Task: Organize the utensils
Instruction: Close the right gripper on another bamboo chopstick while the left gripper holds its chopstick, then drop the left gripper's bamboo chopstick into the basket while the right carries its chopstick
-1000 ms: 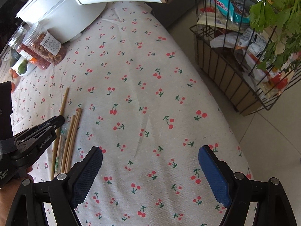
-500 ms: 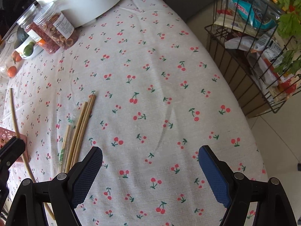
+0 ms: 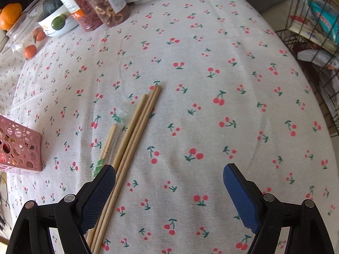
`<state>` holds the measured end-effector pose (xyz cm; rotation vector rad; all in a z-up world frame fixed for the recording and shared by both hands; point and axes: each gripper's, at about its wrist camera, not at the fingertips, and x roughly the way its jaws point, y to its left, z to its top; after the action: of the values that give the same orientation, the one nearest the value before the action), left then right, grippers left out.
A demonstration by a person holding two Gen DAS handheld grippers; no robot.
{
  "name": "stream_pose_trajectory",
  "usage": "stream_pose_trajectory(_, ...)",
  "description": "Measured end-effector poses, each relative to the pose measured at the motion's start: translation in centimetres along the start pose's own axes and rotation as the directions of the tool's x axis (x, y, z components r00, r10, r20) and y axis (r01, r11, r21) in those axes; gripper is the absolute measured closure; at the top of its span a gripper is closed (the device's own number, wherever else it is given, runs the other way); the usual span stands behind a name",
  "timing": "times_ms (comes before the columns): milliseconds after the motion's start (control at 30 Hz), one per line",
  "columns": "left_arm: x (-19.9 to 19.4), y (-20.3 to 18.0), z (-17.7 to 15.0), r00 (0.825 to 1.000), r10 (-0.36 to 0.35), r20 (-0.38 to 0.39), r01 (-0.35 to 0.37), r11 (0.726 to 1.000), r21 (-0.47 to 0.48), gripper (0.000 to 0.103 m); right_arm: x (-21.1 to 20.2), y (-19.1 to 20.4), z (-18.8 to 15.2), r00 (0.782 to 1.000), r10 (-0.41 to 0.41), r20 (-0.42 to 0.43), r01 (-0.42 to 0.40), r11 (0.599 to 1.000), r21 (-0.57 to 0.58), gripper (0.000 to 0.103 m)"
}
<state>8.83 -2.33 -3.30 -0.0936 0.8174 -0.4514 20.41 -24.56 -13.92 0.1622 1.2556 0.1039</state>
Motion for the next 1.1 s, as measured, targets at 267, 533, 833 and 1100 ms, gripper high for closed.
stream_pose_trajectory(267,-1.4,0.7,-0.5,1.0,-0.011,-0.003,0.011,1.0,0.015,0.097,2.6,1.8,1.0,0.998,-0.057,-0.017,0.057,0.998,-0.034,0.043)
stream_pose_trajectory(533,-2.5,2.3,-0.8,1.0,-0.007,-0.007,0.007,1.0,-0.015,0.097,3.5,2.9,1.8,0.997,-0.074,-0.021,0.074,0.997,-0.015,0.058)
stream_pose_trajectory(833,-2.9,2.9,-0.9,1.0,0.003,-0.006,-0.003,0.999,-0.034,0.097,4.1,5.7,1.6,0.988,-0.15,-0.041,0.145,0.984,-0.102,0.086)
stream_pose_trajectory(1100,-6.2,3.1,-0.1,0.998,0.009,0.065,-0.008,1.0,-0.019,0.097,1.1,3.1,1.0,1.0,0.01,0.008,-0.01,0.999,-0.031,0.094)
